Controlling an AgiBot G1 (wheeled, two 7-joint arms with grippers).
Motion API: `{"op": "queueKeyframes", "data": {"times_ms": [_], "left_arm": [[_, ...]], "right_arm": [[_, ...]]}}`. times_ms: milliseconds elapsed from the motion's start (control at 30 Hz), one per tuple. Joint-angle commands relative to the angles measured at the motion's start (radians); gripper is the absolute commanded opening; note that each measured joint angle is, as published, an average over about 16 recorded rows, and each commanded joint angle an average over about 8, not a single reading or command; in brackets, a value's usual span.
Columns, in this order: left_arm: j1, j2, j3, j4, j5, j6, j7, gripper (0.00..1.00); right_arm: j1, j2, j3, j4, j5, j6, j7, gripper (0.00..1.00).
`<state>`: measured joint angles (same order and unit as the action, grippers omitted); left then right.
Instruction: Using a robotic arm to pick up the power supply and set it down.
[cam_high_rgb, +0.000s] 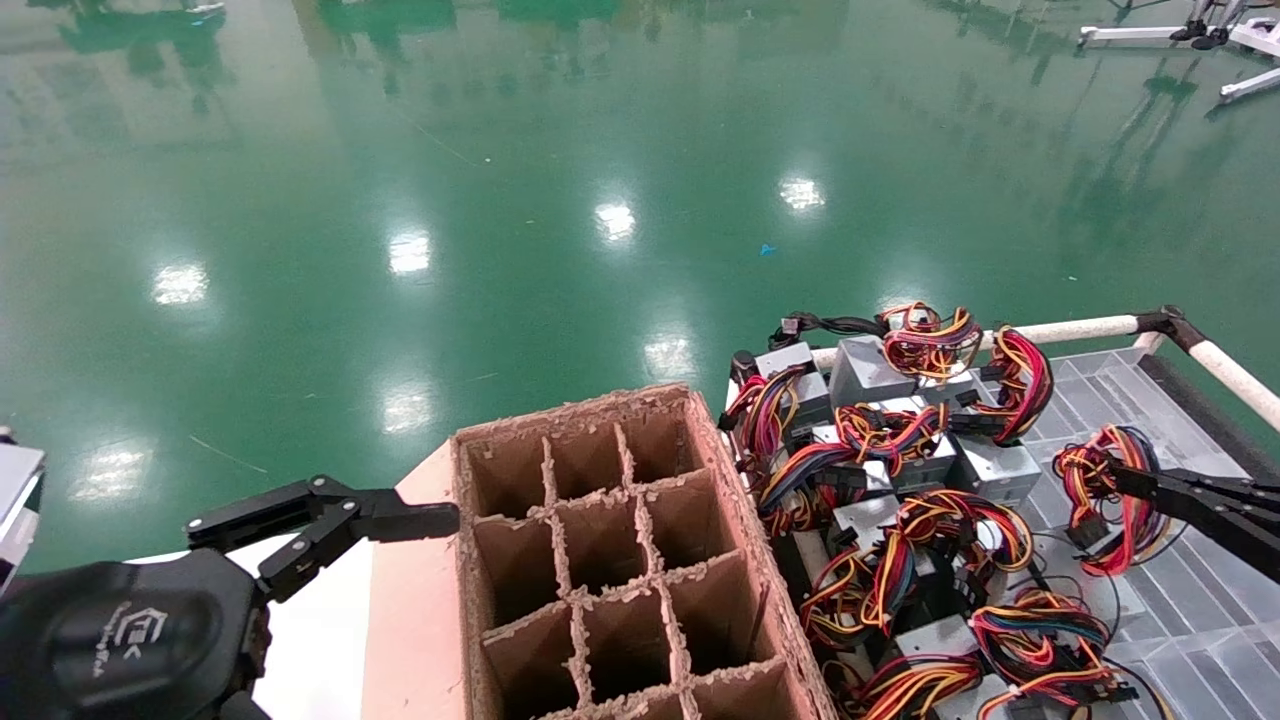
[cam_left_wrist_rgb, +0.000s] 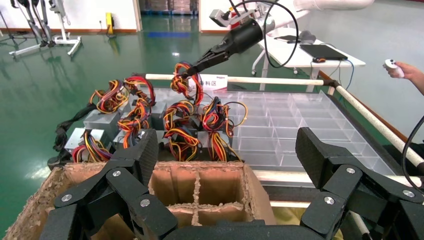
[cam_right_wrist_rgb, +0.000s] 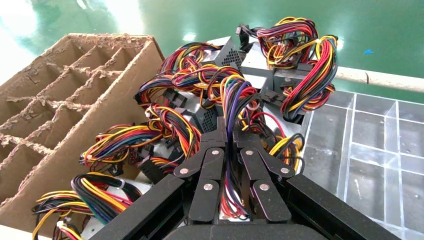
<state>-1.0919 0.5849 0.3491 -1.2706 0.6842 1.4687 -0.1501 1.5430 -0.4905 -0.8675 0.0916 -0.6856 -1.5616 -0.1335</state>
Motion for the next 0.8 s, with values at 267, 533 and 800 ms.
{"op": "queueKeyframes", "data": {"times_ms": [267,533,800], "left_arm": [[0.000,0.000,0.000,0.000,0.000,0.000,0.000,1.00],[0.000,0.000,0.000,0.000,0.000,0.000,0.000,1.00],[0.000,0.000,0.000,0.000,0.000,0.000,0.000,1.00]], "right_arm": [[-0.002,-0.005,0.002,-0.001,0.005,0.004,0.000,1.00],[0.002,-0.003,0.001,0.001,0.003,0.001,0.001,1.00],[0.013,-0.007,0.007,0.059,0.018,-0.015,0.037,1.00]]}}
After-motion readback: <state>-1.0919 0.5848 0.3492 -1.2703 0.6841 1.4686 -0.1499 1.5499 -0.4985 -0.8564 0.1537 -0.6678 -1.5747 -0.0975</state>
